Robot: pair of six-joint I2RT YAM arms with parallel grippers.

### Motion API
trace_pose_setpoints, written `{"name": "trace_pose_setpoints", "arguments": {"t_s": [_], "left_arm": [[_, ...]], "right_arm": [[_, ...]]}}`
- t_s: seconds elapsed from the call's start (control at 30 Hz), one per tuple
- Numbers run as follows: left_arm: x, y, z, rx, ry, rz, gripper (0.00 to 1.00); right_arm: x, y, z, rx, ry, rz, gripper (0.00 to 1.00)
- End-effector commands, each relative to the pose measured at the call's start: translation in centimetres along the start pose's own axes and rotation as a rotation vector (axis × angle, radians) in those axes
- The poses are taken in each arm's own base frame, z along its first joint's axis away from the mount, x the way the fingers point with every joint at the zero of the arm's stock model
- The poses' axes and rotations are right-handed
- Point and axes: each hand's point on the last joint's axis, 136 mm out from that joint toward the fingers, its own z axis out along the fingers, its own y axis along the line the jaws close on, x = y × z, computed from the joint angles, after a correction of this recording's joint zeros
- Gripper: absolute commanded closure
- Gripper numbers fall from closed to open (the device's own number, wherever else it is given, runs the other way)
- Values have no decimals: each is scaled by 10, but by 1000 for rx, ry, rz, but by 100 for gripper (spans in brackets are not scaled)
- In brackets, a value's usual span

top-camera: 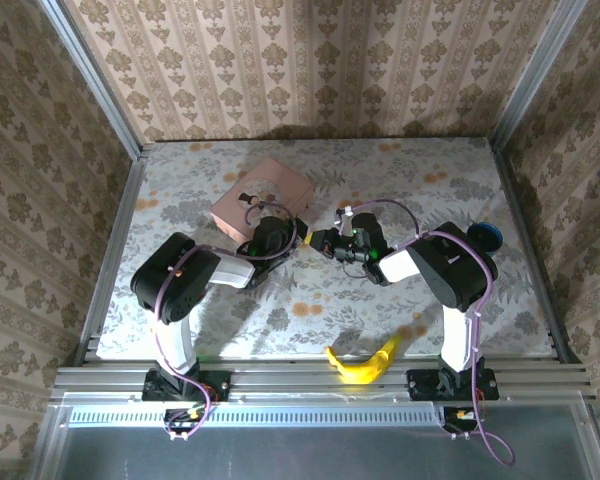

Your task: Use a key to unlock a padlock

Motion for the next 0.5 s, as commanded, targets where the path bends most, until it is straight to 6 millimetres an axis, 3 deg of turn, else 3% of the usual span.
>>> {"name": "trace_pose_setpoints", "arguments": {"t_s": [0.0,0.2,0.47], "left_arm": [[1,-7,2,32,13,-4,83],[6,-4,-1,25,36,6,100],[30,-6,-9,32,98,-5,100]], "right_arm": [[-14,20,6,-59,-36,-32,100],[-14,20,4,-48,-38,-36,98],[-5,13,-18,74,-35,-97,79]]}}
